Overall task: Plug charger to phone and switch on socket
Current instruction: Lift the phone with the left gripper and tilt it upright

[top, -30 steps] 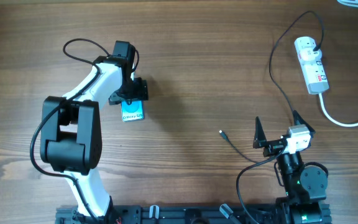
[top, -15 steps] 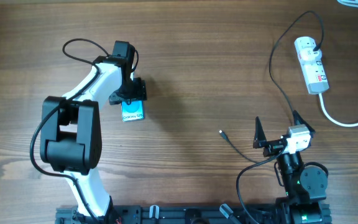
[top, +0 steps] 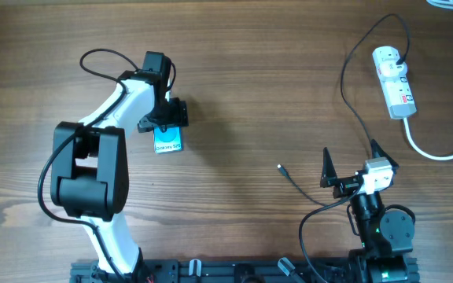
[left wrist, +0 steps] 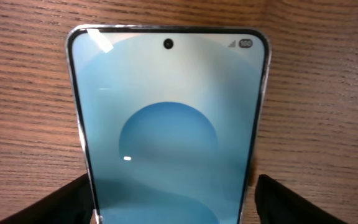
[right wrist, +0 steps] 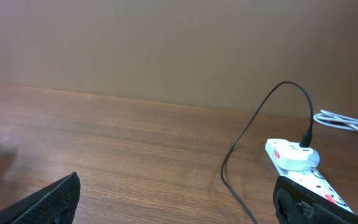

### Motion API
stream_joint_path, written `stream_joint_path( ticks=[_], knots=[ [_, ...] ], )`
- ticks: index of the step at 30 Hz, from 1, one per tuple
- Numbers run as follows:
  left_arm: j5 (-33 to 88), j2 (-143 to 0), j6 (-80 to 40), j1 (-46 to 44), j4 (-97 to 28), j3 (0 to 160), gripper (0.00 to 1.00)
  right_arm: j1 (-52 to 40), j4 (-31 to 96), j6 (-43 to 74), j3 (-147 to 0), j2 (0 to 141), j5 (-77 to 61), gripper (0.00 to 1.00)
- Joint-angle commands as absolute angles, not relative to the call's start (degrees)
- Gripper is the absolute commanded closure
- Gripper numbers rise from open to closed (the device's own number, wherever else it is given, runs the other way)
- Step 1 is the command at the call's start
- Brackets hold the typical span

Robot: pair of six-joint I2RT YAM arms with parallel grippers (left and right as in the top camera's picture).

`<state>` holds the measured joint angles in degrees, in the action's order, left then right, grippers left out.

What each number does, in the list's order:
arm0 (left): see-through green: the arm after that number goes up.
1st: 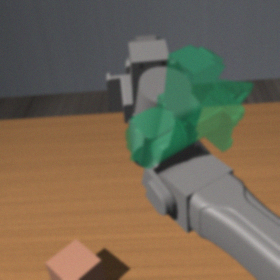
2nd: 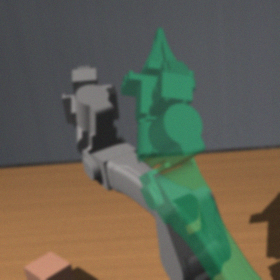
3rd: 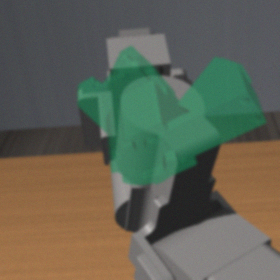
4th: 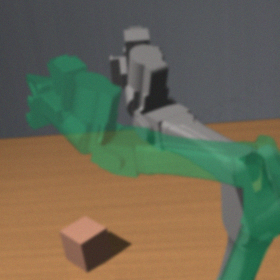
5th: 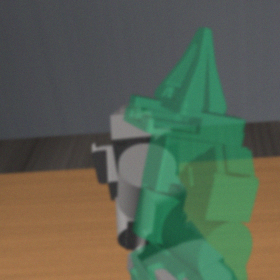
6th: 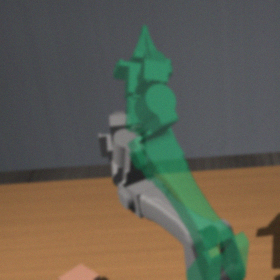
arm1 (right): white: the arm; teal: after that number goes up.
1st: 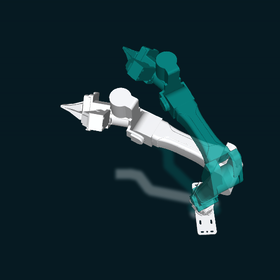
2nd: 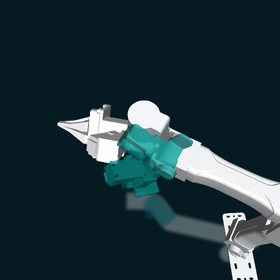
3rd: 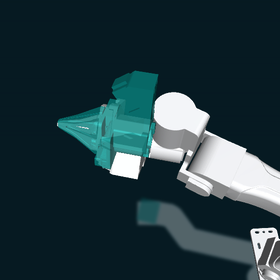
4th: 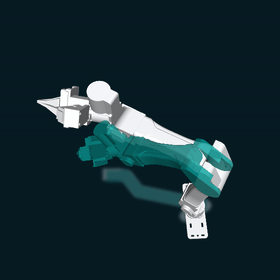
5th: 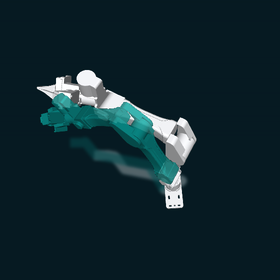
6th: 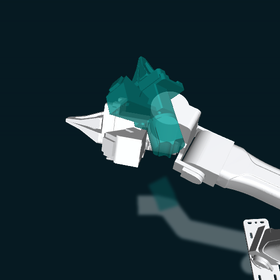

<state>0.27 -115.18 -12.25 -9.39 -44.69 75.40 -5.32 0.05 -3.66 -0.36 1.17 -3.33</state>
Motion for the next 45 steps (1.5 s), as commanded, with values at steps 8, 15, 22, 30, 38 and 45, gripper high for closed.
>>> stream_joint_path(
  ticks=[8,15,22,30,38,45],
  knots=[
    [4.0,-117.7,-12.6,-9.5,-44.5,73.4,0.36,-5.0,-0.1,-3.0,-0.3,1.0,-2.5,0.00],
    [4.1,-112.6,-12.7,-9.5,-45.6,73.4,0.35,-5.0,-0.1,-3.0,-0.3,1.0,-2.5,0.00],
    [4.0,-110.1,-13.9,-9.5,-45.6,73.4,0.34,-5.0,-0.1,-3.0,-0.3,1.0,-2.5,0.00],
    [4.0,-110.1,-13.9,-9.5,-45.6,73.4,0.32,-5.0,-0.1,-3.0,-0.3,1.0,-2.5,0.00],
    [4.0,-110.1,-13.9,-9.5,-45.6,73.4,0.32,-5.0,-0.1,-3.0,-0.3,1.0,-2.5,0.00],
    [4.0,-110.1,-13.9,-9.5,-45.6,73.4,0.32,-5.0,-0.1,-3.0,-0.3,1.0,-2.5,0.00]
  ],
)
